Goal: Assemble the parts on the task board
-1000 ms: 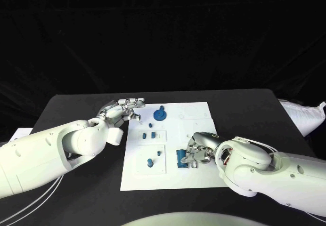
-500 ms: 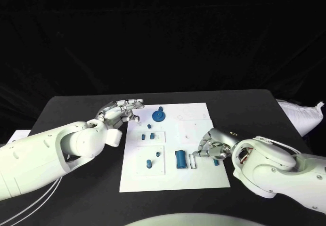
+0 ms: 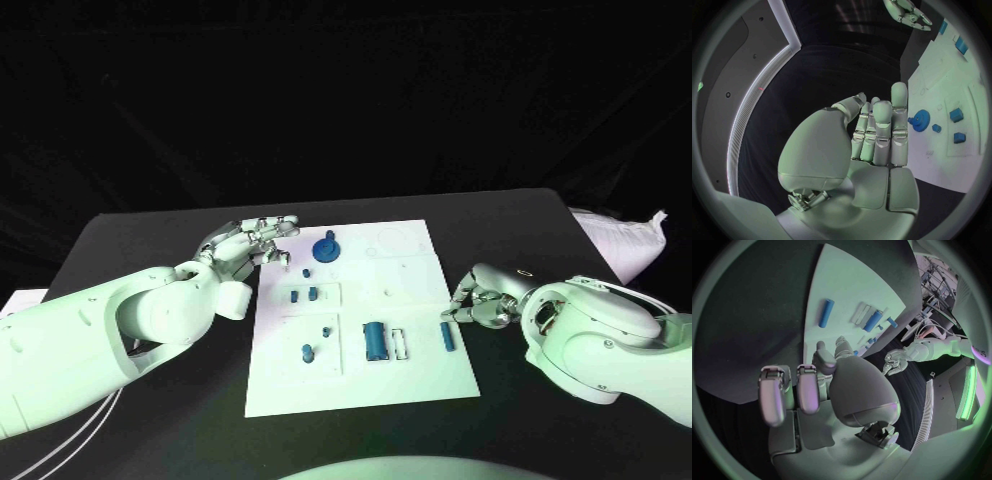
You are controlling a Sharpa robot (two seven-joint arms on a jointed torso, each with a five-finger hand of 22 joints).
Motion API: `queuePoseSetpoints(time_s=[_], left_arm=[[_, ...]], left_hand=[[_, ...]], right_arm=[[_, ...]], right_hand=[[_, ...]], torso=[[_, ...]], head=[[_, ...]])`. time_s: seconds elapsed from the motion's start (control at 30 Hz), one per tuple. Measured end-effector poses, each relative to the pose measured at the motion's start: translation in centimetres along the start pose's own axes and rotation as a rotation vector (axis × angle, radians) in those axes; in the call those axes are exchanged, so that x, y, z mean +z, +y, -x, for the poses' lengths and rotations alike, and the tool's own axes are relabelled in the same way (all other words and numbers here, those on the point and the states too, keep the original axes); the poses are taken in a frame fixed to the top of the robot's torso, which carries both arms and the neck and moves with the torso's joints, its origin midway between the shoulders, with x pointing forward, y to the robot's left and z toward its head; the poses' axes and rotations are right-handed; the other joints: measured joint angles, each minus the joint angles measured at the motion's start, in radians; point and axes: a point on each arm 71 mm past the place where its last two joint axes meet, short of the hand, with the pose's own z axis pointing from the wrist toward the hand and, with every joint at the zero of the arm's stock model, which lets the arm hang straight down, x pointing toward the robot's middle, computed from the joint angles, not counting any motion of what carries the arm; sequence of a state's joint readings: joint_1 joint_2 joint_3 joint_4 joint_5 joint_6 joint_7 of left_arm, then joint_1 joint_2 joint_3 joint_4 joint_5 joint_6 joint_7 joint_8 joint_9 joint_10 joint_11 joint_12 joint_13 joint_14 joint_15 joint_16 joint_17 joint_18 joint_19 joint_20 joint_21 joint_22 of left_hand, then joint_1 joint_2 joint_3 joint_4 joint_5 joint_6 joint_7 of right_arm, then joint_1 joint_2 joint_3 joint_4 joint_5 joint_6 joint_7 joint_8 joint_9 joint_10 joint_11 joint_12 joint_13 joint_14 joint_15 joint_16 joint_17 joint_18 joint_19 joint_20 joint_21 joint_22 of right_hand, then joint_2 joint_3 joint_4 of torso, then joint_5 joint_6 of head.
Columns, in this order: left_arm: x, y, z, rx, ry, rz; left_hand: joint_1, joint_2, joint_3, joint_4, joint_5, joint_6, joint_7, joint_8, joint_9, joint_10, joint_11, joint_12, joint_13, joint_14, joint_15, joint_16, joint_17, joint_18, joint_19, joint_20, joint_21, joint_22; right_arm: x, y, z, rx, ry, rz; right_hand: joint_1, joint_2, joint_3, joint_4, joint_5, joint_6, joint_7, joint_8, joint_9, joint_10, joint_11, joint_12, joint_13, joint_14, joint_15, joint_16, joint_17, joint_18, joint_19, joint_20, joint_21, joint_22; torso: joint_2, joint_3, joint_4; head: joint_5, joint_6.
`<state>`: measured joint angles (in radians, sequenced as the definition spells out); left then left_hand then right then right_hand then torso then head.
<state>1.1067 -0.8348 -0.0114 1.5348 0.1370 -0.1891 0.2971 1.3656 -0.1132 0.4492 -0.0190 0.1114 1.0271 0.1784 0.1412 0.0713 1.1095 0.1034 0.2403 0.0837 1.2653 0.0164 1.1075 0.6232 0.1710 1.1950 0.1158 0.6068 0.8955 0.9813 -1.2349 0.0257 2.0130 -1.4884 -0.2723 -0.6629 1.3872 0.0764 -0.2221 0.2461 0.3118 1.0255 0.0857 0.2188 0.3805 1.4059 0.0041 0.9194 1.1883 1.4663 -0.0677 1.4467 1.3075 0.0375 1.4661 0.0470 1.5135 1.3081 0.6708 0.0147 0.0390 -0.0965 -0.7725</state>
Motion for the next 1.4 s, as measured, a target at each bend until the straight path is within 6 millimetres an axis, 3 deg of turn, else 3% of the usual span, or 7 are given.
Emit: queuePoseSetpoints(time_s=[0.27,0.43,0.93,1.03,1.13,1.23,1.4], left_arm=[[0.0,0.1,-0.3,-0.001,0.008,0.002],[0.0,0.1,-0.2,-0.001,0.009,0.003],[0.0,0.2,-0.1,0.0,0.006,0.004],[0.0,0.2,-0.1,0.0,0.006,0.005],[0.0,0.2,0.0,0.001,0.006,0.005],[0.0,0.2,0.0,0.001,0.006,0.005],[-0.1,0.2,0.0,0.002,0.007,0.005]], left_hand=[[0.0,0.0,0.0,0.0,0.0,0.0,0.0,0.0,0.0,0.0,0.0,0.0,0.0,0.0,0.0,0.0,0.0,0.0,0.0,0.0,0.0,0.0],[0.0,0.0,0.0,0.0,0.0,0.0,0.0,0.0,0.0,0.0,0.0,0.0,0.0,0.0,0.0,0.0,0.0,0.0,0.0,0.0,0.0,0.0],[0.0,0.0,0.0,0.0,0.0,0.0,0.0,0.0,0.0,0.0,0.0,0.0,0.0,0.0,0.0,0.0,0.0,0.0,0.0,0.0,0.0,0.0],[0.0,0.0,0.0,0.0,0.0,0.0,0.0,0.0,0.0,0.0,0.0,0.0,0.0,0.0,0.0,0.0,0.0,0.0,0.0,0.0,0.0,0.0],[0.0,0.0,0.0,0.0,0.0,0.0,0.0,0.0,0.0,0.0,0.0,0.0,0.0,0.0,0.0,0.0,0.0,0.0,0.0,0.0,0.0,0.0],[0.0,0.0,0.0,0.0,0.0,0.0,0.0,0.0,0.0,0.0,0.0,0.0,0.0,0.0,0.0,0.0,0.0,0.0,0.0,0.0,0.0,0.0],[0.0,0.0,0.0,0.0,0.0,0.0,0.0,0.0,0.0,0.0,0.0,0.0,0.0,0.0,0.0,0.0,0.0,0.0,0.0,0.0,-0.005,0.0]], right_arm=[[0.2,-0.5,-1.0,-0.115,0.031,-0.012],[0.3,-0.2,-1.7,-0.145,0.05,-0.004],[0.8,0.8,-3.0,-0.17,0.073,0.017],[0.9,1.0,-3.1,-0.176,0.072,0.022],[1.1,1.2,-3.2,-0.188,0.071,0.027],[1.2,1.5,-3.2,-0.205,0.069,0.036],[1.4,2.2,-3.4,-0.241,0.058,0.06]], right_hand=[[-0.018,-0.017,-0.024,0.032,-0.004,0.018,-0.004,0.0,-0.002,0.0,0.0,-0.003,0.001,0.0,0.0,0.0,0.0,0.0,0.0,0.0,0.0,0.0],[-0.029,-0.013,-0.03,0.038,-0.008,0.024,-0.002,0.0,-0.003,0.0,0.0,-0.003,0.002,0.0,0.0,0.0,0.0,0.0,0.0,0.0,0.0,0.0],[-0.029,-0.014,-0.028,0.036,-0.018,0.039,-0.01,0.001,-0.002,0.001,-0.001,-0.003,0.005,0.0,0.0,0.0,0.0,0.0,0.0,0.0,0.0,0.0],[0.006,-0.013,-0.017,0.019,-0.018,0.04,-0.011,0.006,-0.001,0.004,-0.004,-0.003,0.005,0.0,0.0,0.0,0.0,0.0,0.0,0.0,0.0,0.0],[0.041,-0.011,-0.003,0.0,-0.044,0.046,-0.013,0.007,-0.001,0.002,-0.006,-0.003,0.006,0.0,0.0,0.0,0.0,0.0,0.0,0.0,0.0,0.0],[0.077,-0.008,0.02,-0.023,-0.112,0.05,-0.011,0.003,-0.001,-0.002,-0.009,-0.008,0.005,0.0,0.0,0.0,0.0,0.0,0.0,-0.008,0.0,0.0],[0.129,-0.011,0.069,-0.072,-0.167,0.055,-0.012,-0.011,-0.001,-0.006,-0.009,-0.022,0.001,-0.002,-0.003,0.0,0.0,0.0,0.0,-0.008,0.0,-0.001]], torso=[[0.0,0.0012,-0.0007],[0.0,0.0011,0.0009],[0.0,-0.0012,0.0027],[0.0,-0.0012,0.0031],[0.0,-0.0013,0.0031],[0.0,-0.0012,0.0029],[0.0,-0.0012,0.0019]], head=[[-0.01,0.0],[-0.01,-0.001],[-0.008,-0.005],[-0.006,-0.007],[-0.005,-0.008],[-0.003,-0.008],[-0.002,-0.009]])
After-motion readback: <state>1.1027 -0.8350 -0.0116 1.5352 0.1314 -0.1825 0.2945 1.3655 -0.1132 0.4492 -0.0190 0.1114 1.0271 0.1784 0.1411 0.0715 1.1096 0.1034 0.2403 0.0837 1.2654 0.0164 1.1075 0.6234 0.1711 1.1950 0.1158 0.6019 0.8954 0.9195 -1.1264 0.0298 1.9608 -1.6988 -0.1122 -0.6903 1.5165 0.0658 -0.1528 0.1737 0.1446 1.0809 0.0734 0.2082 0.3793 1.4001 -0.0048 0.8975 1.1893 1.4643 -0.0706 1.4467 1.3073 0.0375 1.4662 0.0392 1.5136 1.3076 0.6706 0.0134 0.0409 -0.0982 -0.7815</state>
